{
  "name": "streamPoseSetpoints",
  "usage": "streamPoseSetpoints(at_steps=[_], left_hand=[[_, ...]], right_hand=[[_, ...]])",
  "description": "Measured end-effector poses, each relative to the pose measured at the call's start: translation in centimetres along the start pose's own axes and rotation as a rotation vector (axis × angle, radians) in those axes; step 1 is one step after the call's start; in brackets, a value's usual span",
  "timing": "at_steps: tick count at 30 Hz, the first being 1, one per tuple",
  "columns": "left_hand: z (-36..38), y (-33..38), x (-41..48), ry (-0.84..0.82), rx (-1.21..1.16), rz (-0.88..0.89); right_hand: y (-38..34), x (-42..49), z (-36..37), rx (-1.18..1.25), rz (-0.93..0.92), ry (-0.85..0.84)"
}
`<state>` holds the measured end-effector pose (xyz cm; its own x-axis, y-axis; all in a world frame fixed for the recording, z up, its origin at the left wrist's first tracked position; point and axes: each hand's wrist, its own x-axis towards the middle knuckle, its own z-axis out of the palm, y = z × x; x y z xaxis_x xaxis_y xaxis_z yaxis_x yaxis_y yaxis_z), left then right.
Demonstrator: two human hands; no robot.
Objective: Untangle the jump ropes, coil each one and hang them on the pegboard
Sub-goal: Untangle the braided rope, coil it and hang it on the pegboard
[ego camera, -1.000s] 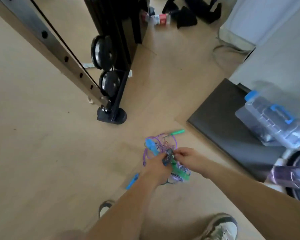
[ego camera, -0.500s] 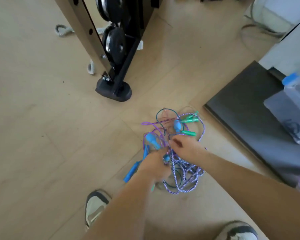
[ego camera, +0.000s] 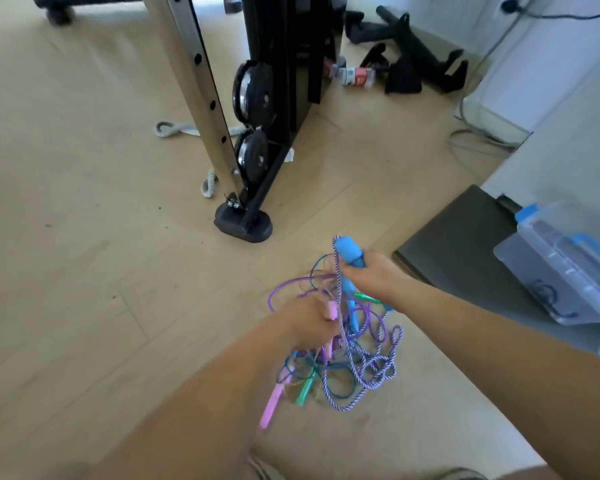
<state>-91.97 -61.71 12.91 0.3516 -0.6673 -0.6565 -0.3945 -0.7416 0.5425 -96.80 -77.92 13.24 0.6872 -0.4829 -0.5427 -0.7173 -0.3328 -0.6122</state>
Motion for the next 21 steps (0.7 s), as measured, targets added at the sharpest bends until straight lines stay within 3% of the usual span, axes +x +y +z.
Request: streamPoseSetpoints(at_steps=[2,4,6,8,10,13,14,16,18,21], left_hand=[[-2.5,1.2,-2.4,-0.112,0.256,-0.081],[-4.9,1.9,-3.6,-0.048,0.294,-0.176],[-7.4,2.9,-4.4,0.228,0.109,-0.090],[-9.0,4.5,-5.2,0.387,-0.201,0.176],[-8.9,6.4,-6.6,0.250,-0.510,0.346],[-7.4,7.2,-7.9,0.131,-0.523,0.255],[-6.7,7.0,-8.1,0.117,-0.465,0.217],[-6.0,6.8,-8.3,0.136,-0.394,0.209],[-6.0,7.8,-9.1,0.260,-0.407,0.234],[-6.8,9.4,-9.7,0.433,-0.565,0.311]], right_hand=[[-1.8,-2.2,-1.8,0.070,-0.100,0.004],[-3.7,-4.9,-3.6,0.142,-0.172,-0.040],[-5.0,-7.2,-5.1,0.136,-0.248,-0.107],[-6.2,-9.3,-6.4,0.184,-0.307,-0.180],[-7.1,-10.6,-7.5,0.340,-0.351,-0.159],[-7.8,-11.8,-9.0,0.598,-0.367,0.025],[-7.5,-11.7,-9.3,0.555,-0.343,0.148],[-6.1,-11.3,-9.7,0.237,-0.258,0.338],[-4.5,-11.3,-9.7,-0.053,-0.150,0.345],[-2.9,-11.8,-9.7,-0.213,-0.118,0.335]])
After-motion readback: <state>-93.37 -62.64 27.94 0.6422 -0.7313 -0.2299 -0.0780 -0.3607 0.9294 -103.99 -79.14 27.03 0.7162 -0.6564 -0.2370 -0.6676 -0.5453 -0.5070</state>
